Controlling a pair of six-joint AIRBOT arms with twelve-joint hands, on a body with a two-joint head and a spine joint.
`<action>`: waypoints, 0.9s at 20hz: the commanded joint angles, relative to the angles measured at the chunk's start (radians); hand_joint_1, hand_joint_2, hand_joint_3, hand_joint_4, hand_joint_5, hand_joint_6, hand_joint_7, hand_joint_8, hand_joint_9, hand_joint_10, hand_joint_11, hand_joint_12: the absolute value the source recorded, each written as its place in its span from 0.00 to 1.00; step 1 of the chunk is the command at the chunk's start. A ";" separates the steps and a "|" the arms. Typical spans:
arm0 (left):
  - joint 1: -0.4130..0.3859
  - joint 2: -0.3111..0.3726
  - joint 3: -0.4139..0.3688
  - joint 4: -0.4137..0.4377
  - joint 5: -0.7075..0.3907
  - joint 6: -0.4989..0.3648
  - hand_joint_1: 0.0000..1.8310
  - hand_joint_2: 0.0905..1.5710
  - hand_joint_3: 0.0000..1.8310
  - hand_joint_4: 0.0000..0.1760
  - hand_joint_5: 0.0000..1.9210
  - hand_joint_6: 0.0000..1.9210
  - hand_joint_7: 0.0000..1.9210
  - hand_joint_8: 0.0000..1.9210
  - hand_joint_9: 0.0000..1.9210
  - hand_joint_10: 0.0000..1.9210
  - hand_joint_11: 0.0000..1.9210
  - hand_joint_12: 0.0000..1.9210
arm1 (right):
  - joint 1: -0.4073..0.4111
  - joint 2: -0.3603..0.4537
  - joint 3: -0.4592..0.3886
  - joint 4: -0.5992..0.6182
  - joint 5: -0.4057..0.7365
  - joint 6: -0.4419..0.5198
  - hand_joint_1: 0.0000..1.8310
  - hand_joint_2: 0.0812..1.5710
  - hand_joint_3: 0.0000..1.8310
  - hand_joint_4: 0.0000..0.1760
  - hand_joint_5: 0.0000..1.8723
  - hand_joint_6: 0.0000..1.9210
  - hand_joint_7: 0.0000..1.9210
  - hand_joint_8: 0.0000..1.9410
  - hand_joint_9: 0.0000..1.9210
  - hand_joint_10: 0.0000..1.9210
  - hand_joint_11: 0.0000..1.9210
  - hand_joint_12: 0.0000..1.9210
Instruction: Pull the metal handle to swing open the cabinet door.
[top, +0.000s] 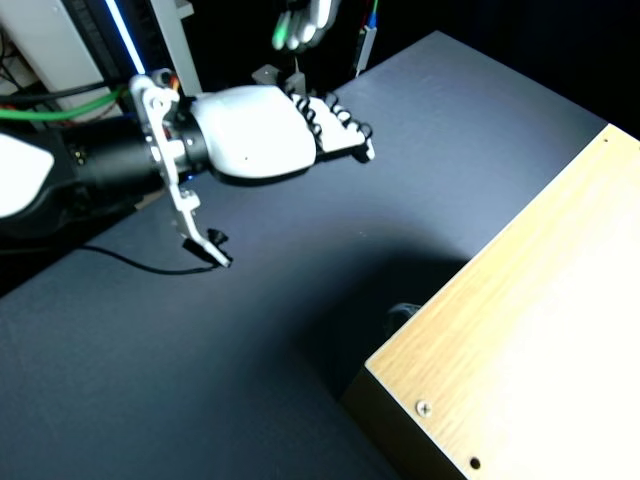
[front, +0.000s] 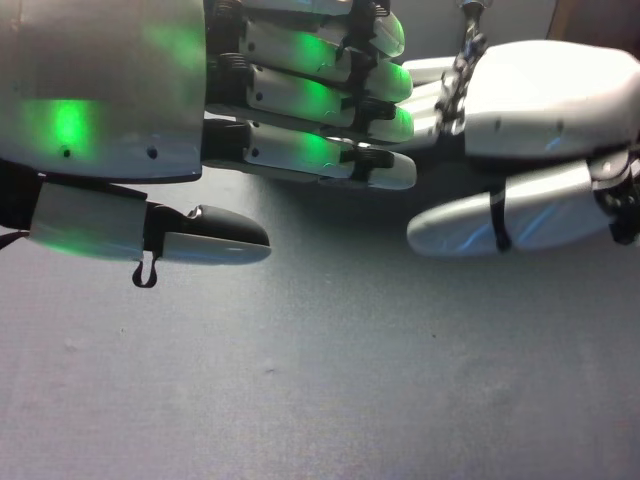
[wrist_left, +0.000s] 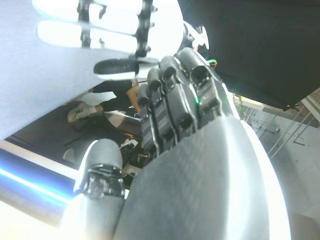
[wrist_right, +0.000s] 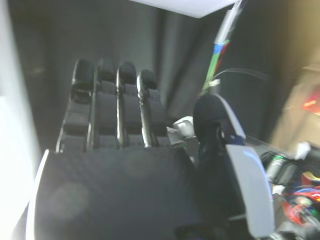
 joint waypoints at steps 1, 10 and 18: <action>-0.010 0.008 0.000 -0.095 -0.021 0.006 0.00 1.00 0.04 0.00 0.20 0.00 0.22 0.00 0.19 0.00 0.00 0.41 | 0.000 0.011 0.001 0.091 0.040 0.001 0.00 1.00 0.07 0.00 0.14 0.00 0.15 0.00 0.13 0.00 0.00 0.37; -0.010 0.008 0.000 -0.095 -0.021 0.006 0.00 1.00 0.04 0.00 0.20 0.00 0.23 0.00 0.21 0.00 0.01 0.42 | -0.011 0.040 -0.041 0.227 -0.065 0.001 0.00 1.00 0.07 0.00 0.15 0.00 0.15 0.00 0.14 0.00 0.00 0.37; -0.010 0.008 0.000 -0.095 -0.021 0.006 0.00 1.00 0.05 0.00 0.20 0.00 0.23 0.00 0.21 0.00 0.01 0.42 | 0.004 0.040 -0.044 0.417 -0.204 0.001 0.00 1.00 0.06 0.00 0.15 0.00 0.16 0.00 0.14 0.00 0.00 0.39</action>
